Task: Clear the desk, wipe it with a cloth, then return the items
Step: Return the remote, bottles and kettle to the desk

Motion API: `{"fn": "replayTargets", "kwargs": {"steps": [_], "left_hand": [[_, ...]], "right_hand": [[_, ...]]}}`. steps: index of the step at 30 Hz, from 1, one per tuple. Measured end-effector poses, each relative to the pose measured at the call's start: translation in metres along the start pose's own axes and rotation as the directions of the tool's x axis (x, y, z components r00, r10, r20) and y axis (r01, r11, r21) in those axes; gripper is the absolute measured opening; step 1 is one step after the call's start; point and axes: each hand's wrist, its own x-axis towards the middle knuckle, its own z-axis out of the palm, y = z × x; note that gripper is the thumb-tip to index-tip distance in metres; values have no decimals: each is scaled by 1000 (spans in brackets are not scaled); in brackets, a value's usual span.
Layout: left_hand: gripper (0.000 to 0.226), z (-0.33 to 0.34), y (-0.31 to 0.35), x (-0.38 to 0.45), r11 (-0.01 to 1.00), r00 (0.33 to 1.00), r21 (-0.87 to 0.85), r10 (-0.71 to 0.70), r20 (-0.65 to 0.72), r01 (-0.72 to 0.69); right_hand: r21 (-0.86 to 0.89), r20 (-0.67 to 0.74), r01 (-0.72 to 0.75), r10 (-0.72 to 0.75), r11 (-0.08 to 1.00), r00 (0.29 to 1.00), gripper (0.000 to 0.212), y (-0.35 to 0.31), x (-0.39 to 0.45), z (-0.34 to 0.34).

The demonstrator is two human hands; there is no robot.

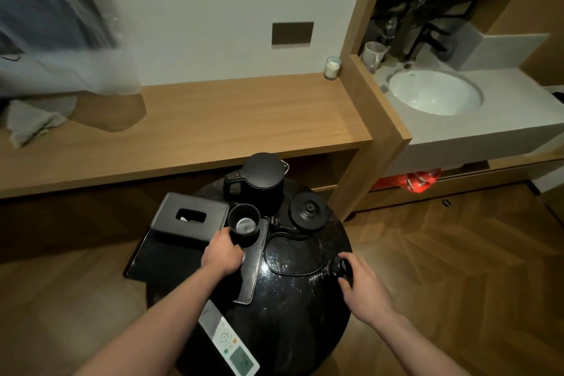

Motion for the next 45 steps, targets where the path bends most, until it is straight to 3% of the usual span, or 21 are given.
{"fn": "replayTargets", "kwargs": {"steps": [6,11,15,21,26,33,42,45], "left_hand": [[53,12,0,-9,1000,997,-15,-4,-76,3],[50,29,27,-16,993,986,-2,115,-124,-116],[50,44,39,-28,986,990,-127,92,-104,-105],[40,58,-31,-87,980,995,-187,-77,-66,63],[58,90,-109,-135,961,962,-39,-273,15,273],[91,118,-118,-129,821,852,-247,-523,37,515],[75,136,-110,-106,732,775,-291,-630,56,616],[61,137,-115,-106,753,785,-232,-613,92,616]], "right_hand": [[9,14,64,-64,998,998,37,8,21,-1],[69,19,85,-87,994,996,32,13,31,-6],[123,9,144,-146,982,989,29,14,24,-15],[229,2,292,-300,929,954,30,-3,-7,-22],[314,49,367,-401,876,915,31,-30,-16,-8],[259,96,414,-450,873,888,31,-38,-12,7],[214,51,411,-430,886,901,31,-20,-6,-6],[215,32,414,-430,885,902,32,-15,-6,-10]]}}
